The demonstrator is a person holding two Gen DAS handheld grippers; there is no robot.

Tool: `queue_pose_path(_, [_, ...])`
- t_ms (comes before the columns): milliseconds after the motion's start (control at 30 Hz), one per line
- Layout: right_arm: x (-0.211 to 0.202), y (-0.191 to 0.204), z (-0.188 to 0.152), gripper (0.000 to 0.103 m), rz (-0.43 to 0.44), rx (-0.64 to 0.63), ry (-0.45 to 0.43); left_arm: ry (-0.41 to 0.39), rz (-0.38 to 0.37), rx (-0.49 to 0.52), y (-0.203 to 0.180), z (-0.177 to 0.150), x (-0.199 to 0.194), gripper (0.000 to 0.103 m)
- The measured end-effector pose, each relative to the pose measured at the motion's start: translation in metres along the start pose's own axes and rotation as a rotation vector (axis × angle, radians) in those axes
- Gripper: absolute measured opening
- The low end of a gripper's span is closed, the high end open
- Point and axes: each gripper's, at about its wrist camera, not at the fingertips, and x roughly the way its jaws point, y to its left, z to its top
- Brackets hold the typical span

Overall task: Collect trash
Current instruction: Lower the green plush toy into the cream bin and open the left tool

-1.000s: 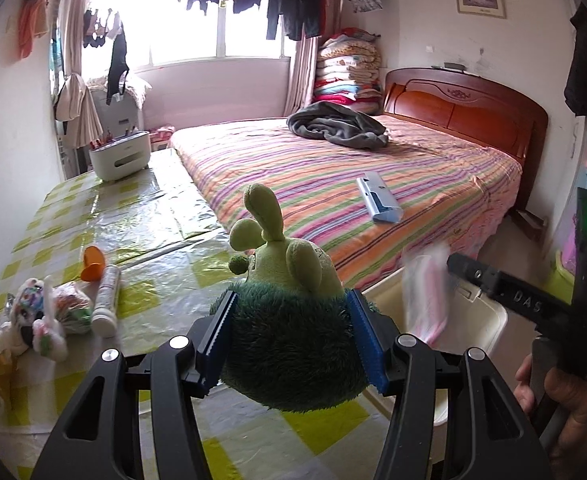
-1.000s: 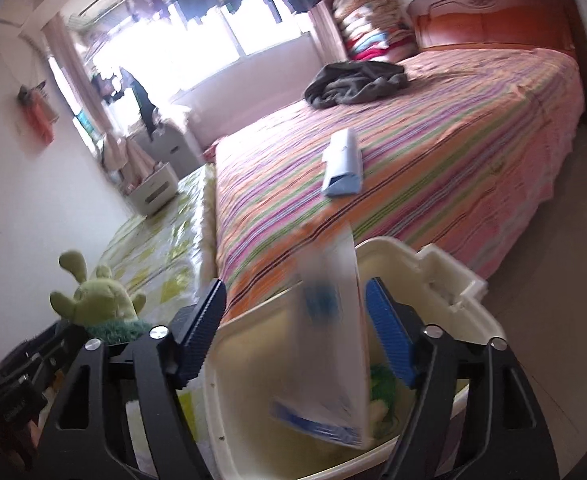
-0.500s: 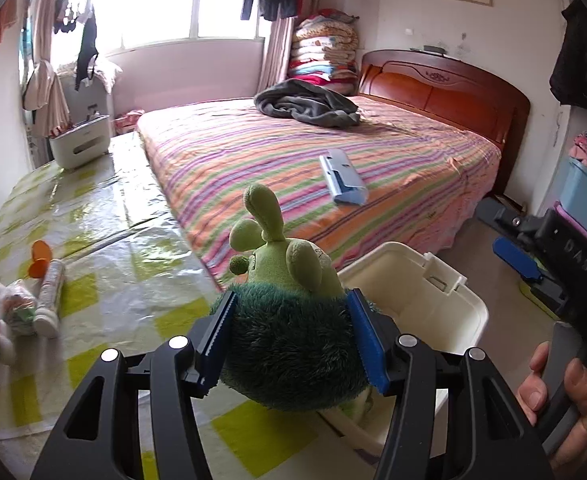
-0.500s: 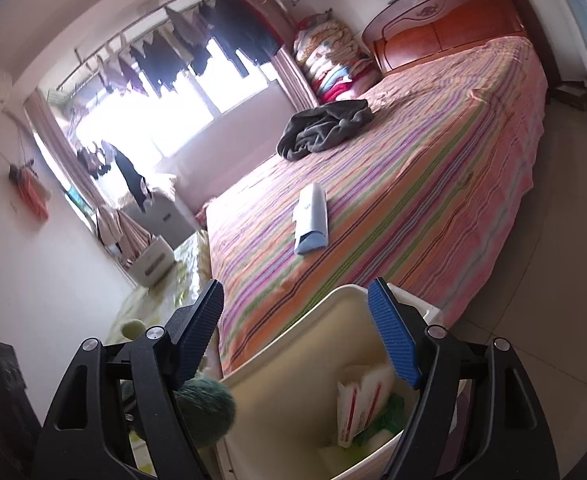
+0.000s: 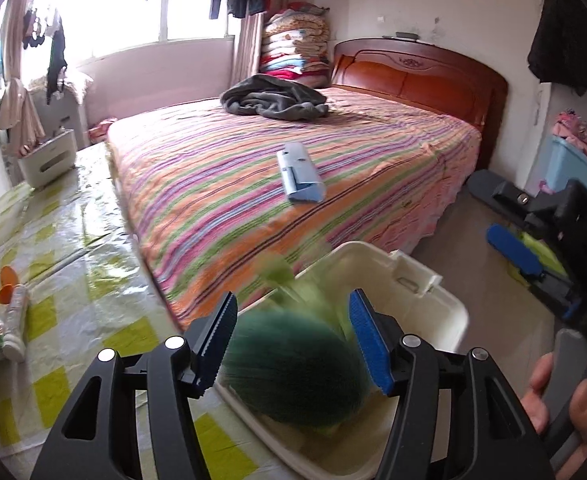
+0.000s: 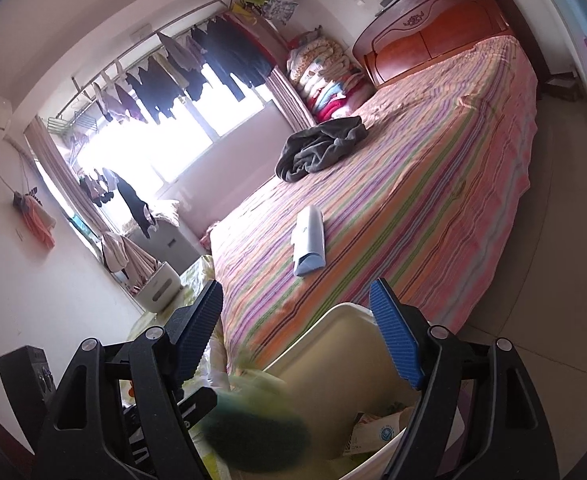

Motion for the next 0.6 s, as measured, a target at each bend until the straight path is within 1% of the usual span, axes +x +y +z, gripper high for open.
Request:
queue_pose_path(100, [0.001, 0.001, -0.001, 0.075, 0.001, 0.003, 0.001, 0.0, -0.008, 0.002, -0.004, 0.003, 0.002, 0.058])
queue_pose_path(133, [0.001, 0.001, -0.001, 0.075, 0.0, 0.001, 0.0, 0.005, -0.006, 0.006, -0.005, 0.003, 0.002, 0.062])
queue_pose_path(167, [0.001, 0.001, -0.001, 0.075, 0.002, 0.0, 0.002, 0.005, 0.004, 0.007, -0.005, 0.003, 0.002, 0.067])
queue_pose_path(300, [0.005, 0.006, -0.004, 0.075, 0.011, -0.009, 0.01, -0.039, 0.048, 0.0, 0.001, -0.002, -0.011, 0.074])
queue_pose_path(400, [0.008, 0.011, -0.005, 0.075, 0.024, -0.018, 0.022, -0.048, 0.07, -0.02, 0.012, -0.006, -0.02, 0.074])
queue_pose_path(600, [0.018, 0.031, -0.016, 0.075, 0.056, -0.047, 0.066, -0.037, 0.089, -0.084, 0.035, -0.013, -0.03, 0.074])
